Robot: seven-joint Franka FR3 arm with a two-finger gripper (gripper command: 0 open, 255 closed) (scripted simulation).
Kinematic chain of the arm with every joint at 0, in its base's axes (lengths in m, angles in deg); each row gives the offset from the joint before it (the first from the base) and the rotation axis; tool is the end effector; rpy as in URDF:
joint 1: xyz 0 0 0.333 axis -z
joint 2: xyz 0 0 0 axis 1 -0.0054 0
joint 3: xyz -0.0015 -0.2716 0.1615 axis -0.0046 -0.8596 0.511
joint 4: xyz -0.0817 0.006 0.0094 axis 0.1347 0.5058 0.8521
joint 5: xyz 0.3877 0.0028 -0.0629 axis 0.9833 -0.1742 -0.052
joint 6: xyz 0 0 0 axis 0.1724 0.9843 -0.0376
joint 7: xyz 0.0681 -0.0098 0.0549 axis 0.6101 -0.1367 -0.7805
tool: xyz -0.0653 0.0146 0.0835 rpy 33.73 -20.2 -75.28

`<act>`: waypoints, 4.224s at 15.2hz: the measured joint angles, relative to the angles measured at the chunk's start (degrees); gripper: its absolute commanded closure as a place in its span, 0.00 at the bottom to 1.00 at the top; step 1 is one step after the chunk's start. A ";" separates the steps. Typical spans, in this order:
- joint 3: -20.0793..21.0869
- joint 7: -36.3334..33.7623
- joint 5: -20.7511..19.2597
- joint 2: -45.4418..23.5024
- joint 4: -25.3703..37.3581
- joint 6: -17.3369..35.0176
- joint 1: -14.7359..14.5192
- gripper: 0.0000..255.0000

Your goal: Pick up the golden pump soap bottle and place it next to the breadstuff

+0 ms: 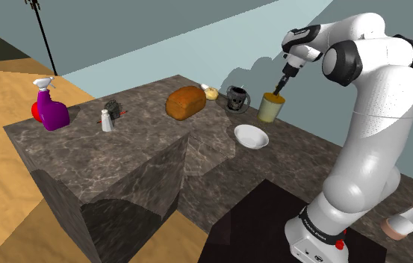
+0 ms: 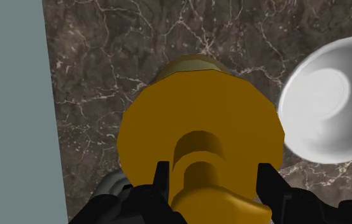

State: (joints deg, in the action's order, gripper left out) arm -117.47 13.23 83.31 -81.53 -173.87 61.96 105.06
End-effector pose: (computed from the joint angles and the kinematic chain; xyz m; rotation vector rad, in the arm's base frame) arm 0.4784 -0.4581 0.4490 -3.0530 -0.4653 -0.2306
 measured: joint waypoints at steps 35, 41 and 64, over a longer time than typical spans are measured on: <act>-0.14 -5.07 1.94 -5.14 35.37 -29.60 8.09 1.00; 0.06 -7.77 1.53 -4.34 37.20 -31.65 6.29 1.00; 8.50 -38.16 -12.44 13.18 13.48 -18.50 -23.60 1.00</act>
State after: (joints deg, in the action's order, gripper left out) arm -108.97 -24.93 70.87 -68.36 -160.40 43.45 81.45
